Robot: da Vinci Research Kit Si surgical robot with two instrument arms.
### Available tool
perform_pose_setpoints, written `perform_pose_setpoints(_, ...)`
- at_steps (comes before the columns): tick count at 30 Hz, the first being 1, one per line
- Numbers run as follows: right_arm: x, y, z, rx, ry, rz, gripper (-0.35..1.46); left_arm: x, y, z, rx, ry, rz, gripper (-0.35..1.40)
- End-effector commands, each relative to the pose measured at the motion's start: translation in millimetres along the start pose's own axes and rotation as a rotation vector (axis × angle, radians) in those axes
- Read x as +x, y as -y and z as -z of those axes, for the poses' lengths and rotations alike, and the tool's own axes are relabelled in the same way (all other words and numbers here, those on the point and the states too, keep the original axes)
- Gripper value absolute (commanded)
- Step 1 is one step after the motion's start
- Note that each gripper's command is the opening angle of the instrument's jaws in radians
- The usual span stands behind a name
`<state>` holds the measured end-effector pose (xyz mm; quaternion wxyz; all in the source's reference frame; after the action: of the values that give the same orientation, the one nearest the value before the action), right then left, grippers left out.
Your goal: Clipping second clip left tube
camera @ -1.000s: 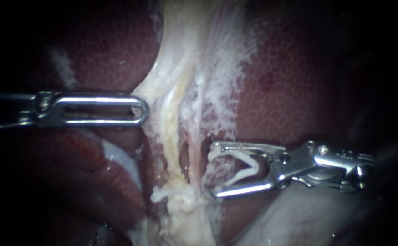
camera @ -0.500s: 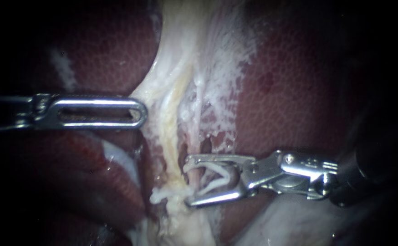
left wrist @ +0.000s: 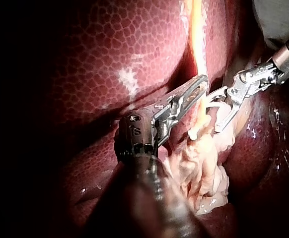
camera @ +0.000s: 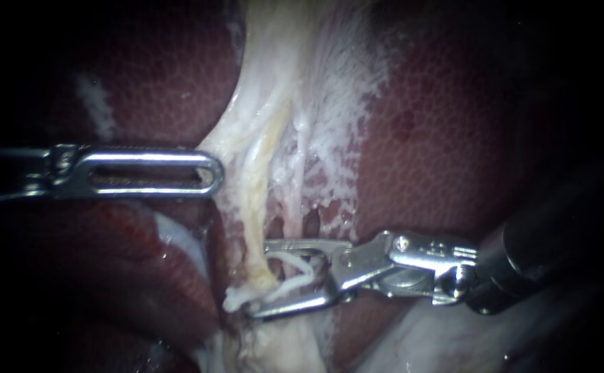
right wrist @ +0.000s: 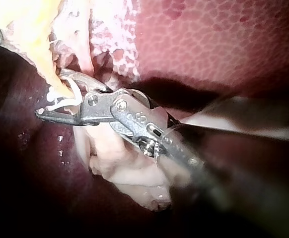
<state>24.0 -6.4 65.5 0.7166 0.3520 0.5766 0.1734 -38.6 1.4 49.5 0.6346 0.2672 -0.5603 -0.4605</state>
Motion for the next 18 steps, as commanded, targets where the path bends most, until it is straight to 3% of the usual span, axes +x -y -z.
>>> perform_pose_setpoints(1,0.1,0.1,-0.2,0.003,-0.001,-0.009,0.58,0.0,0.0,-0.1,0.0,0.0,0.0,-0.35)
perform_pose_setpoints(18,-0.4,0.3,-3.2,0.073,0.018,-0.024,0.54,0.1,0.0,-0.1,-0.001,0.0,-0.001,-0.35)
